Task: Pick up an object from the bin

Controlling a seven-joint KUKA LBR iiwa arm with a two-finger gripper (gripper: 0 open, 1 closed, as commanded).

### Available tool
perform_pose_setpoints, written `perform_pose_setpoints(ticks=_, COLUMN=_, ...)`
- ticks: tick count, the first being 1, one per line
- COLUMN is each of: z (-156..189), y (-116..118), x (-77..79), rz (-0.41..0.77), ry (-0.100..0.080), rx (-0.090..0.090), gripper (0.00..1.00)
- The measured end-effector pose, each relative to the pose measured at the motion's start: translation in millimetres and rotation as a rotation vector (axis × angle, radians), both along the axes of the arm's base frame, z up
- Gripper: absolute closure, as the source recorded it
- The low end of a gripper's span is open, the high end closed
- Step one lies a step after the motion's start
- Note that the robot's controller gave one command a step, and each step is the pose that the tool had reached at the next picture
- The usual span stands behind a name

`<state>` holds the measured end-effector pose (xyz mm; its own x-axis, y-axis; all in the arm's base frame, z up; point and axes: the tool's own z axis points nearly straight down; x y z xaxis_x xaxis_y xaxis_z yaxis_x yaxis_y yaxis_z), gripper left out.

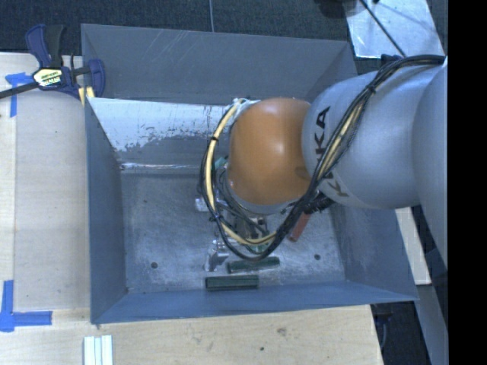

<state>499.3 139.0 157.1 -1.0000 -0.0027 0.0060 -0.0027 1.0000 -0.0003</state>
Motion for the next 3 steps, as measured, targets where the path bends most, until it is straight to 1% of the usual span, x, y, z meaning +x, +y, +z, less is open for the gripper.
perform_pose_setpoints(ticks=1, z=4, y=0, x=2.1, rz=-0.002, ry=-0.008, rx=0.001, gripper=0.0)
perform_pose_setpoints(ticks=2, z=-41, y=-37, x=-4.5, rz=0.022, ry=-0.011, rx=0.001, gripper=0.0)
perform_pose_setpoints(ticks=3, z=-45, y=-63, x=17.1, rz=0.086, ry=-0.002, rx=0.0, gripper=0.0)
